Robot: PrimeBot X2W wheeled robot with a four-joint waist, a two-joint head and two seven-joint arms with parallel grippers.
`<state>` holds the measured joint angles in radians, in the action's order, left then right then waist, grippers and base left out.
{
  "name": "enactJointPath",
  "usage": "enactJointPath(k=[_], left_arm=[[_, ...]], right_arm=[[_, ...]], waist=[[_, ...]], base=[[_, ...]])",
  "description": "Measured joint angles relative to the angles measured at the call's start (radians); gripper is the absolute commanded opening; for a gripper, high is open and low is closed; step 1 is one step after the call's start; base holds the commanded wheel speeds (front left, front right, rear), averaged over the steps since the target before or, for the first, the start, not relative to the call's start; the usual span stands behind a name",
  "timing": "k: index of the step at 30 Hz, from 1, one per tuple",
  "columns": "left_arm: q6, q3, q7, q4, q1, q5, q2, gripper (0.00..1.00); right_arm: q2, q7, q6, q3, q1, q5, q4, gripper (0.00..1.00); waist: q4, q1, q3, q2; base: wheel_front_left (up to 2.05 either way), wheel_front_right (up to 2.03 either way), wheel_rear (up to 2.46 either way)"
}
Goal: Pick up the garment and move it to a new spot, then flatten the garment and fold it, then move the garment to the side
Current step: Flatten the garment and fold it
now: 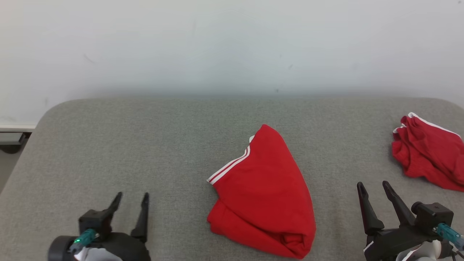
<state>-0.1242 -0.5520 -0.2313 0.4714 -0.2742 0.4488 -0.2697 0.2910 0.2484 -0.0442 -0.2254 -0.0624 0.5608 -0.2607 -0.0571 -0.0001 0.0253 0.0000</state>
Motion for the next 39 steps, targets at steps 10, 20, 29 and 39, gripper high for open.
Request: enactJointPath(k=[10, 20, 29, 39], left_arm=[[0.0, 0.191, -0.008, -0.041, 0.114, -0.069, 0.003, 1.0], [0.0, 0.322, -0.016, -0.134, 0.212, -0.165, 0.094, 1.0], [0.0, 0.374, -0.016, -0.212, 0.232, -0.243, 0.13, 1.0], [0.0, 0.358, 0.007, -0.271, 0.232, -0.294, 0.168, 1.0]], right_arm=[[-0.015, 0.002, 0.01, -0.029, -0.009, -0.009, 0.003, 1.0], [-0.016, -0.018, 0.025, -0.053, -0.01, -0.01, -0.002, 1.0], [-0.006, -0.075, 0.046, -0.087, -0.063, -0.026, -0.007, 1.0], [-0.005, -0.261, 0.089, -0.16, -0.264, -0.036, -0.12, 1.0]], waist=[[-0.035, 0.0001, 0.01, -0.0001], [-0.033, 0.0001, 0.006, 0.0], [-0.036, 0.0, 0.004, 0.0], [-0.054, 0.0001, -0.011, 0.0]], base=[[0.0, 0.0, 0.0], [0.0, 0.0, 0.0], [0.0, 0.0, 0.0], [0.0, 0.0, 0.0]])
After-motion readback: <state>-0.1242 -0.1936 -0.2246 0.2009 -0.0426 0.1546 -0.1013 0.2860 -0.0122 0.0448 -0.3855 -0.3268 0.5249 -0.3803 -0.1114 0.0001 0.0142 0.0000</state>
